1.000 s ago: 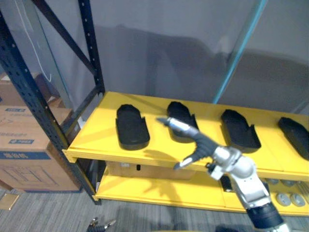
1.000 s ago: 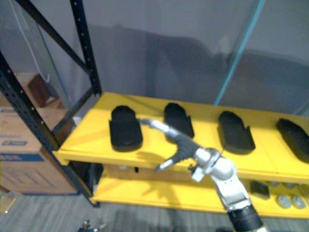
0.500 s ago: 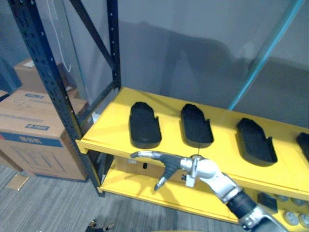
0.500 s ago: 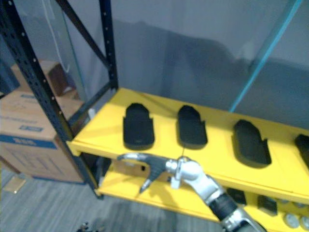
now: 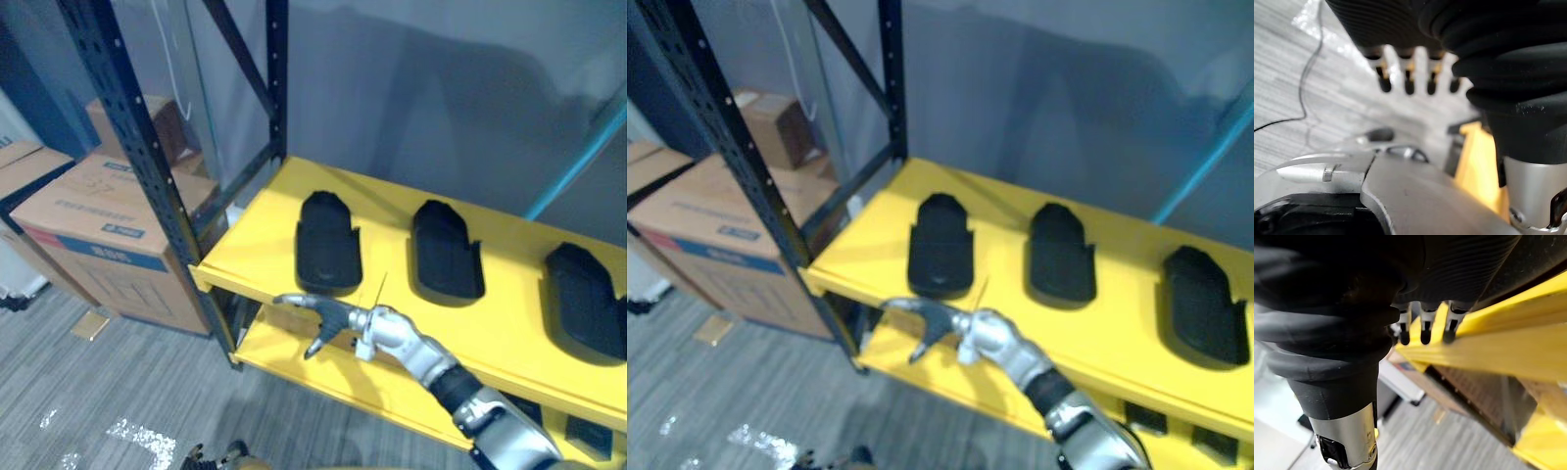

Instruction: Walk over and take plastic housings, then place them on the shelf

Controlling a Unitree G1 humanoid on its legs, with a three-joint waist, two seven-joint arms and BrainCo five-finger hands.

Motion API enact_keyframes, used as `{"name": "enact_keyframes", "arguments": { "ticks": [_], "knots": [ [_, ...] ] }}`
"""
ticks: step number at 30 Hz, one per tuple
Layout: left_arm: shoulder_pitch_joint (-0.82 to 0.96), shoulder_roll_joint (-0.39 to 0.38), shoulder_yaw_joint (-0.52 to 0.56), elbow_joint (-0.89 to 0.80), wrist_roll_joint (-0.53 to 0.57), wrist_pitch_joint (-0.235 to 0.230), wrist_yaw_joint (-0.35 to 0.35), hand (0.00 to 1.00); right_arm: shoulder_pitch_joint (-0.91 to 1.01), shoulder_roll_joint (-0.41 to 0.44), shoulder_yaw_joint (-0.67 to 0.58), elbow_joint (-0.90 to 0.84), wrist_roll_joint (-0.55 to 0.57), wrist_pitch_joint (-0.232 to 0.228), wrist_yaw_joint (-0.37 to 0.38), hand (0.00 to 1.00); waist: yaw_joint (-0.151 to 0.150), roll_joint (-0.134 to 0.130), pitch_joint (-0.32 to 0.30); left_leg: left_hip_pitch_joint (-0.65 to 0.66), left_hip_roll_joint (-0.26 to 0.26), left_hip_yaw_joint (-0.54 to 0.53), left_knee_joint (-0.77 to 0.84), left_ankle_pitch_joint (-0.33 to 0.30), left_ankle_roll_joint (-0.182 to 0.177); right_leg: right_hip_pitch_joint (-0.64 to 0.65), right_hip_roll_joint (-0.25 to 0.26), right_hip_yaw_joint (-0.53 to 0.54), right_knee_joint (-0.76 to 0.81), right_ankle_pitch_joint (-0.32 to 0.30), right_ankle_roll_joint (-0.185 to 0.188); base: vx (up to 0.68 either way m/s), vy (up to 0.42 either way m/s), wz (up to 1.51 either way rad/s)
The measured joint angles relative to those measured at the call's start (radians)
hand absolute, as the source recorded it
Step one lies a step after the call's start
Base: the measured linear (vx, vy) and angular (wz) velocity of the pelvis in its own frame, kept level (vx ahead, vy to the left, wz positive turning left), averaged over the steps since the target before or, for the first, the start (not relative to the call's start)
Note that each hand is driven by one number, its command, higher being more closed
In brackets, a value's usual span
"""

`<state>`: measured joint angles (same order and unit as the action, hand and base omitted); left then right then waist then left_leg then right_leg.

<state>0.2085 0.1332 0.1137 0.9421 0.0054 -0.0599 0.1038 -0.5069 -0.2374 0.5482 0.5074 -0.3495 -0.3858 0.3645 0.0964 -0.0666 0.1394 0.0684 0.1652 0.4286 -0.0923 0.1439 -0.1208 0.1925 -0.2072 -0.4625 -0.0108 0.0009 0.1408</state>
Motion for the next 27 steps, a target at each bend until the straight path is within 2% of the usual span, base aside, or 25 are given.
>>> {"name": "enact_keyframes", "arguments": {
  "ticks": [4,12,17,20,22,23,24,25,27],
  "knots": [
    [-0.004,-0.014,0.000,-0.013,0.000,0.005,0.000,0.00,-0.065,0.015,-0.021,0.085,-0.022,0.020,-0.047,0.00,0.004,0.016,0.014,0.003,-0.004,-0.012,0.000,0.000,0.000,0.016,-0.003,-0.016,-0.001,-0.004,0.003,0.03,-0.003,0.13],
    [-0.003,-0.011,-0.001,-0.016,-0.008,0.017,0.003,0.00,-0.092,0.006,-0.108,0.187,-0.018,0.039,-0.081,0.00,0.004,0.014,0.018,0.008,-0.006,-0.020,0.000,-0.004,0.003,0.025,-0.005,-0.030,-0.001,-0.011,-0.001,0.00,-0.001,0.03],
    [-0.004,-0.013,-0.001,-0.019,-0.008,0.017,0.003,0.00,-0.127,0.000,-0.109,0.230,-0.017,0.027,-0.081,0.00,0.004,0.020,0.041,0.018,-0.016,-0.032,0.000,-0.010,0.003,0.043,-0.014,-0.038,-0.001,-0.018,0.009,0.00,0.006,0.06],
    [-0.001,-0.012,0.000,-0.020,-0.008,0.017,0.002,0.00,-0.143,-0.006,-0.117,0.253,0.006,-0.005,-0.074,0.00,0.006,0.016,0.045,0.017,-0.023,-0.032,0.000,-0.012,0.007,0.044,-0.020,-0.042,-0.001,-0.019,0.010,0.03,0.008,0.02],
    [-0.002,-0.009,0.000,-0.020,-0.008,0.017,0.001,0.00,-0.149,-0.006,-0.118,0.253,0.044,-0.017,-0.030,0.00,0.006,0.011,0.047,0.017,-0.024,-0.033,0.000,-0.013,0.007,0.047,-0.020,-0.045,0.000,-0.018,0.011,0.07,-0.003,0.04],
    [-0.003,-0.009,0.001,-0.020,-0.008,0.017,0.001,0.00,-0.149,-0.005,-0.122,0.250,0.112,-0.033,0.061,0.00,0.007,0.010,0.047,0.019,-0.024,-0.034,0.000,-0.014,0.005,0.051,-0.020,-0.049,-0.001,-0.017,0.012,0.07,-0.011,0.04],
    [-0.003,-0.009,0.001,-0.020,-0.008,0.017,0.000,0.00,-0.149,-0.005,-0.121,0.246,0.135,-0.034,0.093,0.00,0.007,0.010,0.047,0.019,-0.024,-0.035,0.000,-0.014,0.004,0.051,-0.020,-0.050,-0.001,-0.017,0.012,0.07,-0.011,0.03],
    [-0.003,-0.009,0.001,-0.020,-0.008,0.017,0.000,0.00,-0.149,-0.004,-0.120,0.240,0.160,-0.031,0.131,0.00,0.007,0.011,0.047,0.019,-0.024,-0.034,0.000,-0.015,0.003,0.051,-0.020,-0.051,-0.001,-0.017,0.012,0.06,-0.008,-0.03],
    [-0.003,-0.014,0.002,-0.019,-0.008,0.016,0.000,0.00,-0.148,-0.019,-0.079,0.155,0.238,-0.008,0.272,0.00,0.004,0.010,0.047,0.018,-0.020,-0.028,0.000,-0.014,0.001,0.046,-0.018,-0.046,0.003,-0.017,0.011,0.06,-0.012,-0.11]
  ]
}}
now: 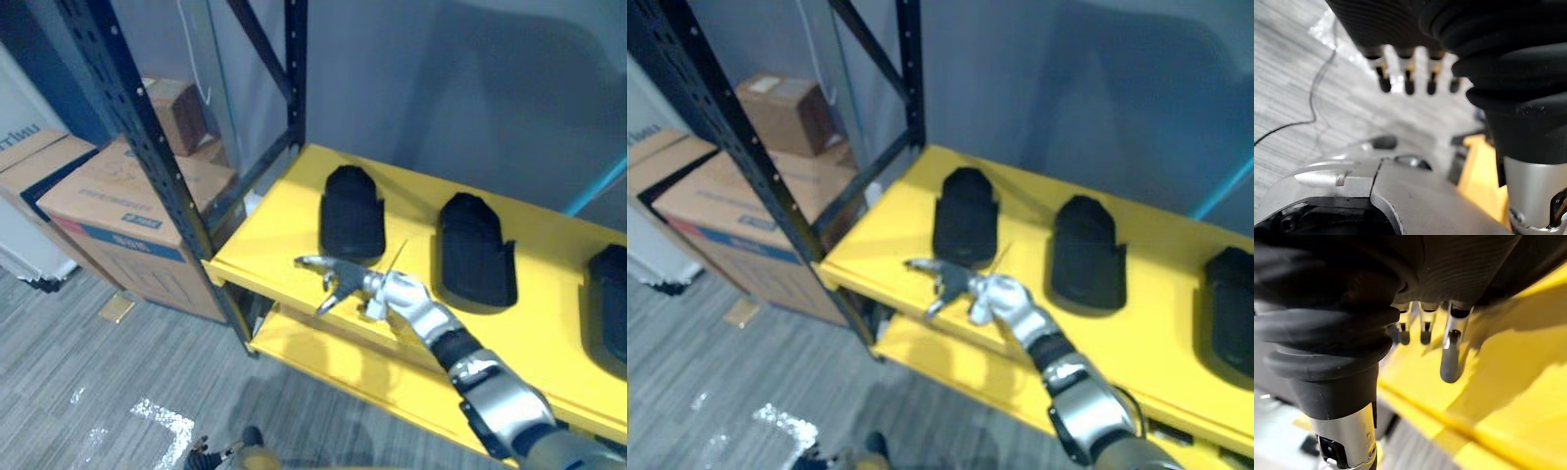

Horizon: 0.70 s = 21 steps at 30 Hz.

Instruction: Walk over and take plastic housings, then place them on the shelf

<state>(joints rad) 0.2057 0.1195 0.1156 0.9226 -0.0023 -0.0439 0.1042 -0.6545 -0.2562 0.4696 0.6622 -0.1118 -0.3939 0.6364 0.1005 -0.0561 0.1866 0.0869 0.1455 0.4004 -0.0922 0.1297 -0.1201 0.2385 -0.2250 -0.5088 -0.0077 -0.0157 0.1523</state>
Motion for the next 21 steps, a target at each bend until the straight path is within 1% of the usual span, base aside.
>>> {"name": "enact_keyframes", "arguments": {
  "ticks": [1,2,3,4,5,6,7,8,9,10,11,12,13,14,15,16,18,19,21],
  "knots": [
    [0.000,-0.002,0.000,0.000,0.000,-0.001,0.000,0.00,0.000,-0.017,0.048,-0.093,0.045,0.019,0.076,0.00,0.000,0.000,0.000,0.000,0.006,0.015,0.000,0.001,-0.002,-0.012,0.003,0.015,0.009,-0.001,-0.003,0.05,-0.010,-0.25],
    [0.000,-0.002,0.000,0.000,0.000,-0.001,0.000,0.00,0.001,-0.025,0.092,-0.201,0.107,0.055,0.147,0.00,0.000,-0.001,-0.001,-0.001,0.013,0.026,0.000,0.005,-0.007,-0.024,0.006,0.024,0.019,-0.003,-0.006,0.03,-0.010,-0.25],
    [0.000,-0.003,0.000,0.000,0.000,-0.001,0.000,0.00,0.001,-0.025,0.109,-0.253,0.140,0.074,0.178,0.00,-0.002,-0.001,-0.001,-0.001,0.016,0.030,0.000,0.008,-0.010,-0.029,0.008,0.029,0.023,-0.003,-0.009,0.03,-0.020,-0.22],
    [-0.001,-0.003,0.001,0.001,0.000,-0.002,0.000,0.00,0.002,-0.024,0.137,-0.374,0.205,0.119,0.238,0.00,-0.004,-0.002,-0.002,0.000,0.027,0.043,0.000,0.012,-0.014,-0.033,0.017,0.043,0.026,-0.006,-0.021,0.00,-0.024,-0.11],
    [-0.001,-0.003,0.001,0.001,0.000,-0.002,0.000,0.00,0.001,-0.025,0.140,-0.396,0.216,0.128,0.244,0.00,-0.004,-0.002,-0.003,0.000,0.029,0.045,0.000,0.013,-0.015,-0.035,0.019,0.044,0.027,-0.006,-0.022,-0.01,-0.041,-0.10],
    [-0.001,-0.003,0.002,0.001,0.000,-0.005,0.000,0.00,0.001,-0.024,0.140,-0.471,0.276,0.162,0.257,0.00,-0.005,-0.003,-0.004,-0.001,0.039,0.046,0.000,0.019,-0.021,-0.040,0.027,0.045,0.031,-0.010,-0.030,-0.03,-0.055,-0.04],
    [-0.001,-0.003,0.009,0.003,0.000,-0.010,0.001,0.00,-0.002,-0.024,0.124,-0.553,0.373,0.200,0.243,0.00,-0.005,-0.005,-0.005,-0.004,0.052,0.047,0.000,0.026,-0.023,-0.044,0.039,0.046,0.036,-0.014,-0.037,-0.04,-0.061,-0.03],
    [-0.001,-0.003,0.020,0.004,0.001,-0.012,0.001,0.00,-0.002,-0.021,0.107,-0.582,0.403,0.208,0.222,0.00,-0.005,-0.007,-0.007,-0.006,0.056,0.047,0.000,0.031,-0.024,-0.046,0.043,0.046,0.037,-0.018,-0.043,-0.07,-0.067,0.03],
    [0.000,-0.009,0.027,0.006,0.001,-0.015,0.001,0.00,-0.009,-0.016,0.049,-0.624,0.453,0.224,0.165,0.00,-0.005,-0.005,-0.010,-0.011,0.066,0.047,0.000,0.039,-0.022,-0.047,0.052,0.045,0.037,-0.019,-0.045,-0.09,-0.055,0.06],
    [0.001,-0.010,0.030,0.011,0.000,-0.020,0.002,0.00,-0.024,-0.011,-0.032,-0.636,0.484,0.224,0.051,0.00,-0.005,-0.002,-0.021,-0.021,0.077,0.047,0.000,0.041,-0.023,-0.056,0.060,0.045,0.038,-0.020,-0.047,-0.10,-0.050,0.05],
    [0.001,-0.012,0.030,0.010,0.000,-0.021,0.003,0.00,-0.033,-0.005,-0.086,-0.636,0.496,0.225,-0.003,0.00,-0.004,-0.002,-0.021,-0.022,0.082,0.047,0.000,0.044,-0.023,-0.057,0.066,0.046,0.038,-0.020,-0.047,-0.11,-0.040,0.03],
    [0.004,-0.012,0.031,0.011,-0.001,-0.023,0.004,0.00,-0.044,0.006,-0.200,-0.634,0.507,0.226,-0.123,0.00,-0.004,0.000,-0.024,-0.023,0.091,0.047,0.000,0.046,-0.023,-0.060,0.072,0.046,0.041,-0.020,-0.047,-0.13,-0.030,0.00],
    [0.012,-0.012,0.030,0.011,-0.009,-0.028,0.011,0.00,-0.044,0.010,-0.300,-0.627,0.478,0.226,-0.258,0.00,-0.005,0.001,-0.035,-0.024,0.095,0.047,0.000,0.044,-0.021,-0.064,0.075,0.047,0.043,-0.022,-0.053,-0.12,-0.023,-0.01],
    [0.017,-0.013,0.029,0.011,-0.024,-0.031,0.012,0.00,-0.044,0.010,-0.342,-0.618,0.449,0.226,-0.320,0.00,-0.006,0.003,-0.039,-0.023,0.095,0.048,0.000,0.043,-0.020,-0.064,0.075,0.048,0.043,-0.022,-0.054,-0.12,0.010,-0.08],
    [0.023,-0.020,0.026,0.011,-0.037,-0.034,0.020,0.00,-0.038,0.006,-0.405,-0.602,0.368,0.230,-0.419,0.00,-0.008,0.005,-0.044,-0.018,0.094,0.053,0.000,0.040,-0.019,-0.064,0.073,0.055,0.037,-0.021,-0.053,-0.11,0.032,-0.11],
    [0.030,-0.020,0.022,0.011,-0.040,-0.034,0.033,0.00,-0.017,-0.004,-0.439,-0.602,0.309,0.241,-0.495,0.00,-0.010,0.009,-0.046,-0.018,0.093,0.057,0.000,0.040,-0.019,-0.067,0.072,0.065,0.031,-0.017,-0.055,-0.10,0.040,-0.15],
    [0.035,-0.021,0.018,0.013,-0.056,-0.034,0.046,0.00,0.028,-0.011,-0.439,-0.603,0.244,0.261,-0.569,0.00,-0.021,0.009,-0.058,-0.018,0.093,0.079,0.000,0.040,-0.019,-0.080,0.072,0.081,0.025,-0.005,-0.055,-0.05,0.038,-0.26],
    [0.043,-0.020,0.017,0.023,-0.072,-0.032,0.048,0.00,0.062,-0.010,-0.424,-0.603,0.207,0.285,-0.590,0.00,-0.030,0.009,-0.059,-0.016,0.092,0.086,0.000,0.040,-0.018,-0.081,0.071,0.093,0.018,0.004,-0.053,-0.02,0.031,-0.30],
    [0.042,-0.019,0.016,0.024,-0.080,-0.026,0.049,0.00,0.108,-0.008,-0.405,-0.601,0.193,0.324,-0.595,0.00,-0.034,0.009,-0.060,-0.014,0.092,0.100,0.000,0.040,-0.016,-0.084,0.071,0.103,0.010,0.014,-0.053,0.01,0.019,-0.20]
  ]
}}
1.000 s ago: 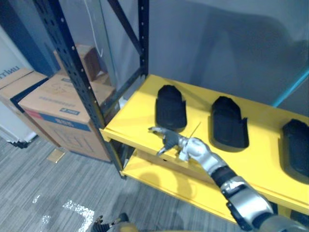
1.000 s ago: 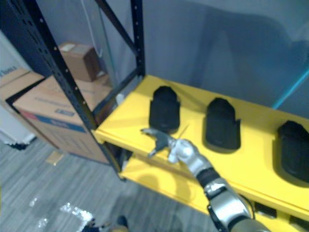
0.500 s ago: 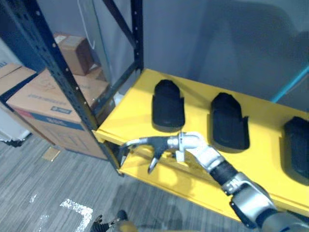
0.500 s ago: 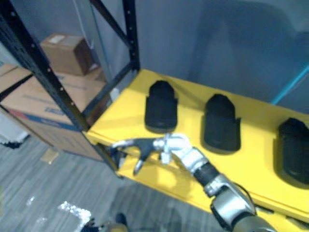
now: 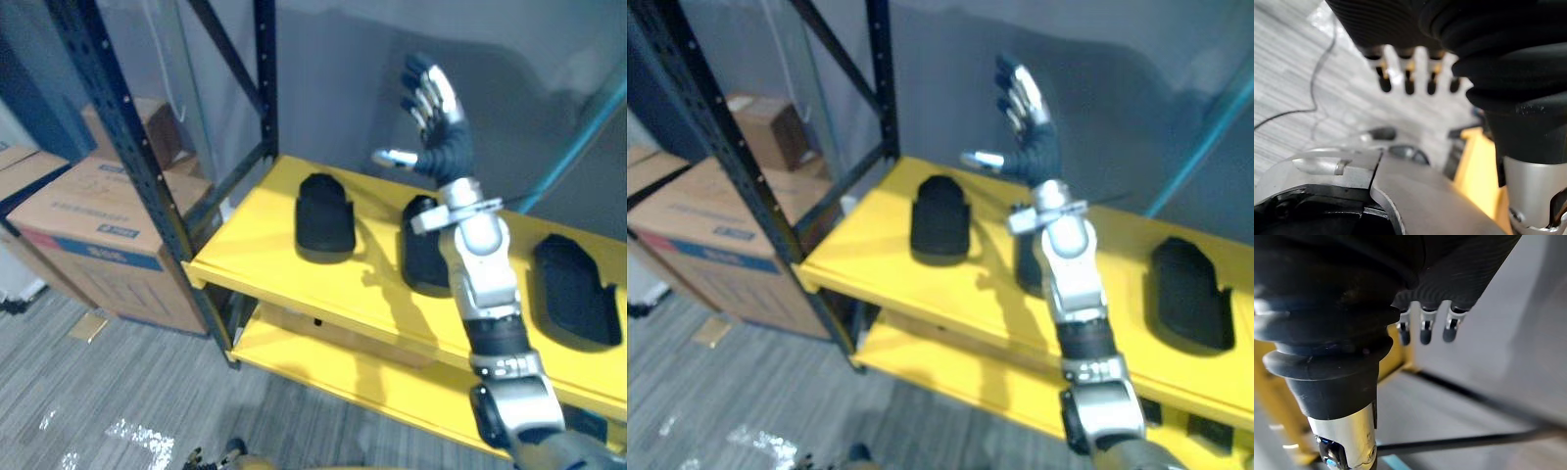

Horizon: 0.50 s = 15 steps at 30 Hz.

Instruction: Walk over and take plastic housings, then place them on the shelf

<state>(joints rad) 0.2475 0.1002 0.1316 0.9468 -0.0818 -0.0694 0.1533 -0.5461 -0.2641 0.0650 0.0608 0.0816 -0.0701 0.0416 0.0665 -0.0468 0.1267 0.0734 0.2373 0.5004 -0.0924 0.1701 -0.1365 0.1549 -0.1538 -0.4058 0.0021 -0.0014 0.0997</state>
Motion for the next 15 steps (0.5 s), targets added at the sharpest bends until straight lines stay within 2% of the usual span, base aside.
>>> {"name": "enact_keyframes", "arguments": {
  "ticks": [3,5,15],
  "knots": [
    [-0.002,0.004,-0.006,0.001,-0.003,0.008,0.000,0.00,0.024,0.010,0.044,0.043,-0.019,0.052,-0.021,0.00,-0.002,-0.002,-0.001,0.000,-0.002,0.004,0.000,0.006,0.004,0.000,-0.001,0.004,-0.002,0.008,0.003,0.02,0.008,-0.05],
    [-0.002,0.010,-0.020,0.005,-0.030,0.008,0.000,0.00,0.024,0.025,0.068,0.079,-0.022,0.060,-0.051,0.00,0.000,-0.005,-0.004,0.001,-0.003,0.004,0.000,0.006,0.004,0.000,-0.001,0.003,-0.005,0.009,0.004,0.02,0.002,0.00],
    [-0.005,0.011,-0.026,0.007,-0.030,0.007,0.006,0.00,0.021,0.107,0.128,0.217,-0.087,0.074,-0.237,0.00,0.006,-0.008,-0.006,-0.004,-0.005,0.000,0.000,0.008,0.004,0.005,-0.001,0.000,-0.011,0.016,0.013,0.04,0.004,0.01]
  ]
}}
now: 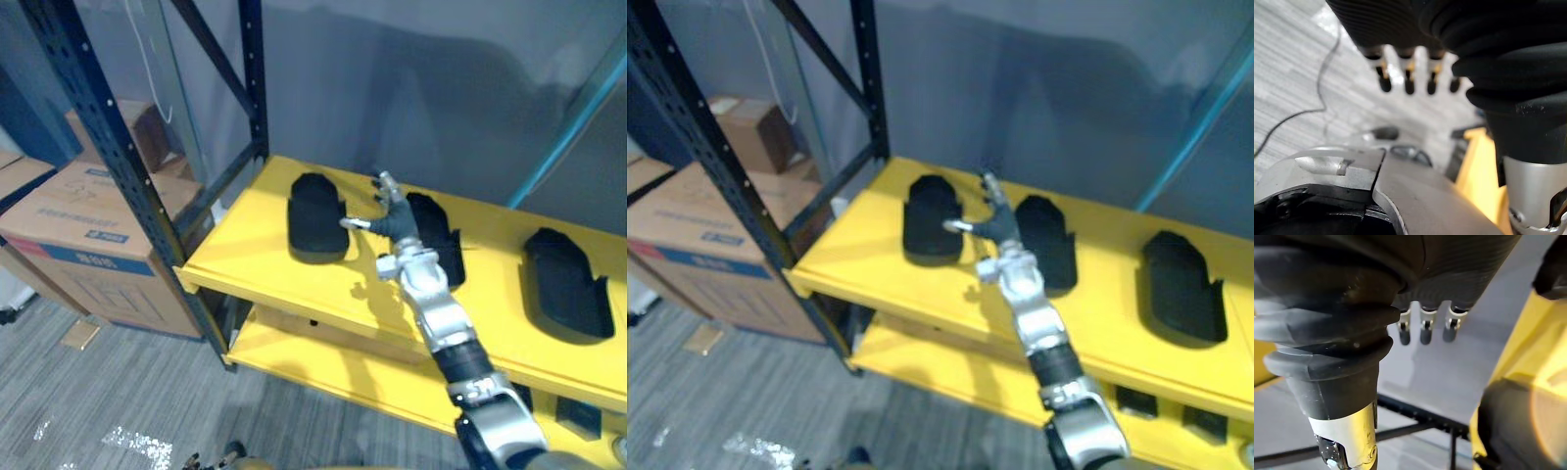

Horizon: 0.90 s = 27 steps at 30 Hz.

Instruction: Walk over and take plastic housings, then place them on the shelf

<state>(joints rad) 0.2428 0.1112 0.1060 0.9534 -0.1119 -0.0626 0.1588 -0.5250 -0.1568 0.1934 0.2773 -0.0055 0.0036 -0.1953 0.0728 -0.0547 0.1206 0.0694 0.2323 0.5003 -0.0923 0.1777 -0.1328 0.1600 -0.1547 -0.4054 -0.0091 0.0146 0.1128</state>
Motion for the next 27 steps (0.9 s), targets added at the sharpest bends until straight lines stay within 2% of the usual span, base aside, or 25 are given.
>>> {"name": "enact_keyframes", "arguments": {
  "ticks": [6,9,10,12,15,21,27],
  "knots": [
    [-0.002,0.001,-0.010,0.001,-0.007,0.002,0.017,0.00,-0.005,0.037,0.014,0.076,-0.072,0.061,-0.116,0.00,0.003,0.005,0.001,0.001,-0.003,-0.003,0.000,-0.001,-0.001,0.001,0.000,-0.009,-0.001,-0.005,-0.006,0.00,0.000,0.00],
    [-0.006,-0.002,-0.011,0.001,-0.007,0.007,0.023,0.00,-0.004,0.066,0.012,0.144,-0.087,0.092,-0.134,0.00,0.005,0.010,0.000,0.001,-0.011,-0.004,0.000,-0.011,0.001,0.003,-0.004,-0.012,-0.003,-0.008,-0.003,0.01,0.006,0.02],
    [-0.006,-0.002,-0.011,0.001,-0.007,0.007,0.023,0.00,-0.004,0.072,0.012,0.157,-0.087,0.094,-0.133,0.00,0.005,0.010,0.000,0.001,-0.013,-0.005,0.000,-0.012,0.003,0.004,-0.006,-0.013,-0.005,-0.008,-0.002,0.02,0.022,0.06],
    [-0.008,-0.002,-0.011,0.001,-0.007,0.009,0.022,0.00,0.001,0.086,0.013,0.176,-0.087,0.130,-0.124,0.00,0.005,0.010,0.000,0.001,-0.024,-0.012,0.000,-0.019,0.011,0.016,-0.014,-0.028,-0.013,-0.007,0.001,0.03,0.024,0.14],
    [-0.010,-0.003,-0.011,-0.001,-0.007,0.010,0.022,0.00,0.004,0.088,0.014,0.195,-0.086,0.140,-0.104,0.00,0.009,0.010,0.000,0.001,-0.039,-0.020,0.000,-0.025,0.016,0.025,-0.026,-0.036,-0.016,-0.009,0.005,0.06,0.036,0.13],
    [-0.016,-0.003,-0.011,-0.004,-0.008,0.019,0.022,0.00,0.004,0.104,0.018,0.258,-0.082,0.191,-0.034,0.00,0.022,0.009,0.001,0.007,-0.059,-0.020,0.000,-0.032,0.015,0.034,-0.044,-0.039,-0.016,-0.009,0.010,0.07,0.026,0.01],
    [-0.020,-0.003,-0.011,-0.005,-0.008,0.020,0.022,0.00,0.002,0.106,0.033,0.265,-0.078,0.202,0.003,0.00,0.023,0.011,0.002,0.031,-0.059,-0.020,0.000,-0.043,0.005,0.053,-0.045,-0.040,-0.016,-0.017,0.009,0.03,-0.003,-0.02]
  ]
}}
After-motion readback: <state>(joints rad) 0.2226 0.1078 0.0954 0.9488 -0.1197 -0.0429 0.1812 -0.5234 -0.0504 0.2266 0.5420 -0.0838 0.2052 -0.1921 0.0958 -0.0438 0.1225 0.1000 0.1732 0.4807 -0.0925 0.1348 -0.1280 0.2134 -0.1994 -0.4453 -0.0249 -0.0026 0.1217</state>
